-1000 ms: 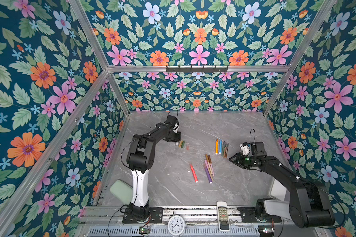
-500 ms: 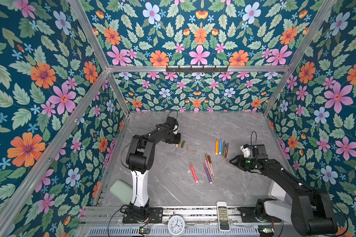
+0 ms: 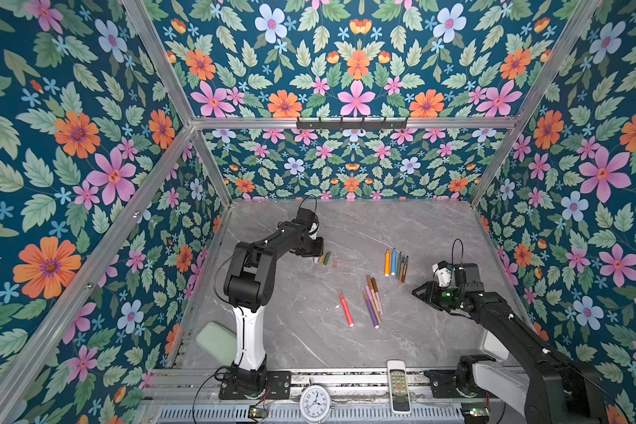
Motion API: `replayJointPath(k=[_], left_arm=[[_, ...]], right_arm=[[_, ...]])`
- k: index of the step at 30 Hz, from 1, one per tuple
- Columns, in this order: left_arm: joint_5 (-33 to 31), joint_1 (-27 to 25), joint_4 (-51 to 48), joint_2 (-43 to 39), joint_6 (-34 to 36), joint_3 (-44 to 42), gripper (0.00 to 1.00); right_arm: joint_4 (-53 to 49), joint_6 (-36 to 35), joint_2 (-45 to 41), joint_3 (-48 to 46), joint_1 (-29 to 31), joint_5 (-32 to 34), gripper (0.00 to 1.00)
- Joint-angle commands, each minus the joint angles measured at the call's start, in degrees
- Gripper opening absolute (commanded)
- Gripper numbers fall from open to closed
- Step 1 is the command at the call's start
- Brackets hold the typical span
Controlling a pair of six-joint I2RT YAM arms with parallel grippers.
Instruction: Open the pen caps
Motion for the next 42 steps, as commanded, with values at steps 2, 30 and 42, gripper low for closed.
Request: replayJointPath(k=[2, 30, 42], left_arm=[[-2.19, 0.00, 0.02, -0.79, -0.60, -0.43, 0.37], [1.30, 0.10, 2.58, 0.76, -2.95, -0.92, 0.38], [3.63, 0.13, 3.66, 0.86, -3.44, -1.17, 0.38]], right_arm=[[-1.86, -0.95, -0.77, -0.22, 0.05, 0.17, 0.39], [0.15, -0.95, 1.31, -0.86, 0.05, 0.26, 0.38], [0.29, -0.84, 1.92, -0.75, 0.07, 0.17, 0.38]])
